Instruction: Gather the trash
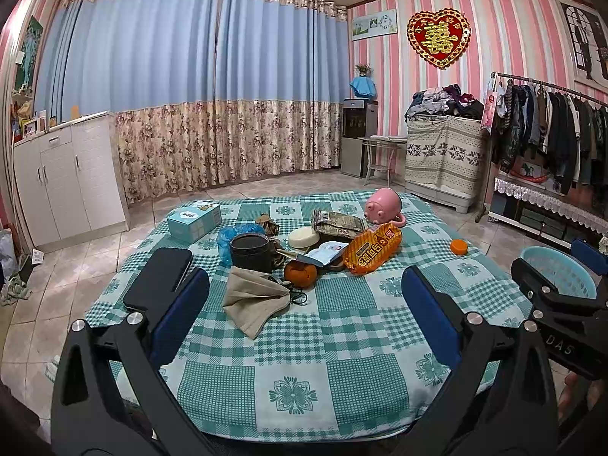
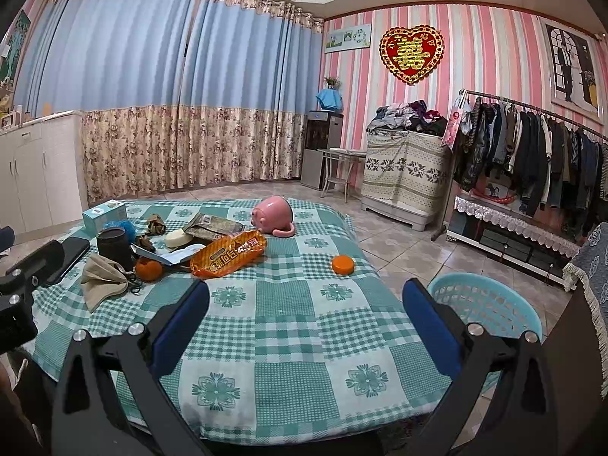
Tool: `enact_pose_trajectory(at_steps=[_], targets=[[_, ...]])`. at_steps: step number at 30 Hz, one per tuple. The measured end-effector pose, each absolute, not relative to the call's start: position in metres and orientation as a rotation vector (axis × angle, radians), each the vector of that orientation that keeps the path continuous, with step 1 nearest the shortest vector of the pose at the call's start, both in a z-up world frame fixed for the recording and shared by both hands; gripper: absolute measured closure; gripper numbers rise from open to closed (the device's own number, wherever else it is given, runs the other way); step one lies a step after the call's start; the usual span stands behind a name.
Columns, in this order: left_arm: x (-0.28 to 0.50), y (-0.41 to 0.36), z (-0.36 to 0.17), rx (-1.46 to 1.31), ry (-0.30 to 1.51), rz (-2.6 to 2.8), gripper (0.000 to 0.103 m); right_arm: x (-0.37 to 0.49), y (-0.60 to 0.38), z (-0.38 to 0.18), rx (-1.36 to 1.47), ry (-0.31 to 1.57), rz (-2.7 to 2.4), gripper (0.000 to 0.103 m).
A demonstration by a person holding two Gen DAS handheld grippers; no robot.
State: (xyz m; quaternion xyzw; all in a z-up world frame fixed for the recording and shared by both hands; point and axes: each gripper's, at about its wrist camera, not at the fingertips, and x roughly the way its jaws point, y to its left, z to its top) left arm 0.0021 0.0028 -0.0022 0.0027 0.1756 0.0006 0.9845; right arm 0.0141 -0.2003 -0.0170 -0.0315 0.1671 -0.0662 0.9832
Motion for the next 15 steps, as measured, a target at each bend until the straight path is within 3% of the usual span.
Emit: enact_pose_trajectory(at_steps=[15], targets=[[0.0046, 0.0064, -0.0040, 0.004, 0.354, 0.001, 0.005, 0.0151, -0.1995, -0.0201, -0.065, 0.342, -0.133, 0.004]])
